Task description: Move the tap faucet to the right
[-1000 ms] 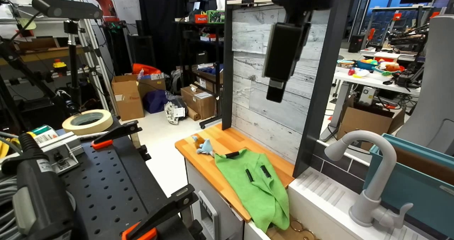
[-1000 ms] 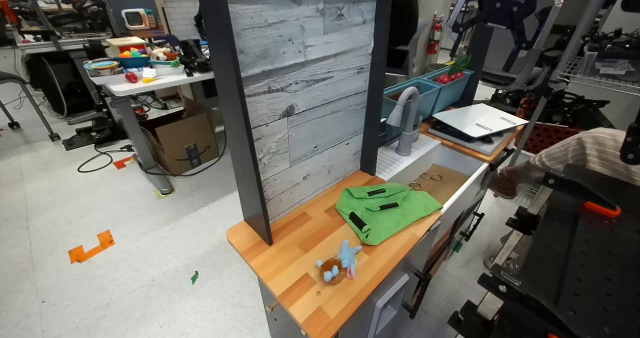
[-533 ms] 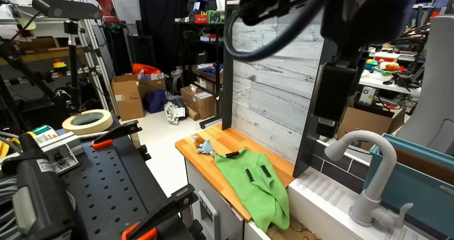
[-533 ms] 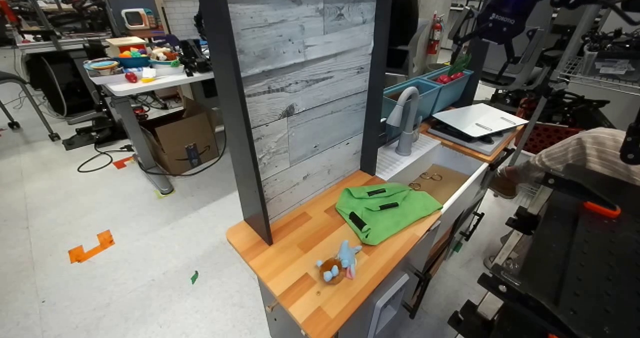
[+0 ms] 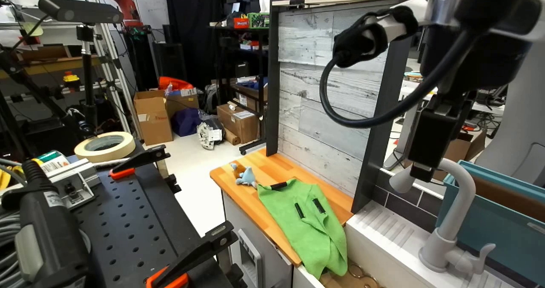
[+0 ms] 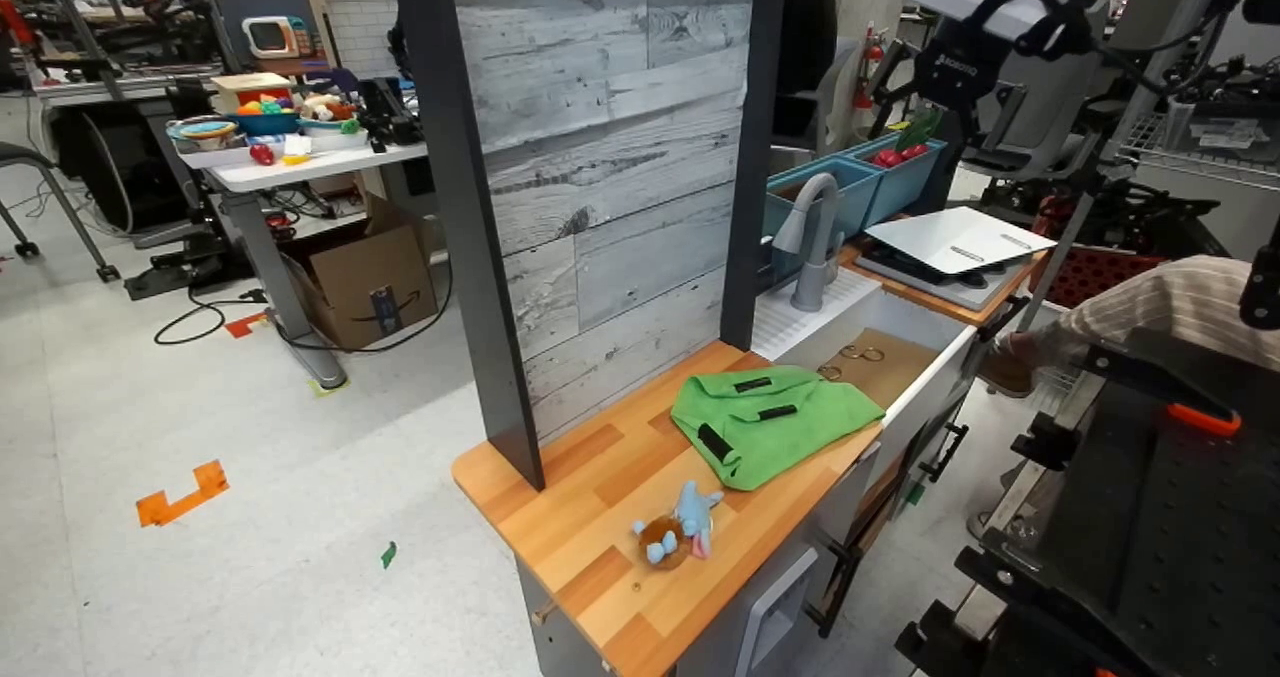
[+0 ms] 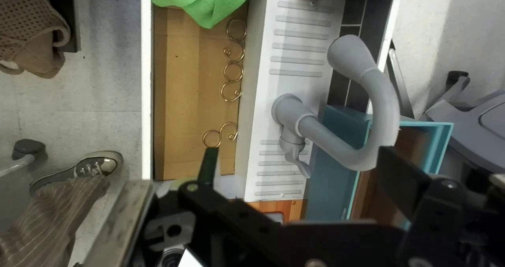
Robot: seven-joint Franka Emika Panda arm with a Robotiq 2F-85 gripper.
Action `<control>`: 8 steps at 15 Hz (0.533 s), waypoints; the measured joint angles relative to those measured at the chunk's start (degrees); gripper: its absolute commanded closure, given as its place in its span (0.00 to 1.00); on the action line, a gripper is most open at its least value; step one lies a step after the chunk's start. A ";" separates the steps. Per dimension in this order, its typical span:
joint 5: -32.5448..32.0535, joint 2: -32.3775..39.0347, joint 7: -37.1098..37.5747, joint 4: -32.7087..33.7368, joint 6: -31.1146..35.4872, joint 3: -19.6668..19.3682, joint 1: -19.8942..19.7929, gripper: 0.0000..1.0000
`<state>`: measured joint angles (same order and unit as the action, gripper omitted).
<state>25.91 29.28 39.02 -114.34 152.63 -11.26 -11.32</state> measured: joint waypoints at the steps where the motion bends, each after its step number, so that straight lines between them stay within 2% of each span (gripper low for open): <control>1: 0.57 1.01 0.00 1.28 0.00 0.39 0.00 0.00; 8: 1.03 9.22 1.16 10.38 -0.02 2.88 0.21 0.00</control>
<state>26.94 38.50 40.18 -103.97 152.61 -8.38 -11.11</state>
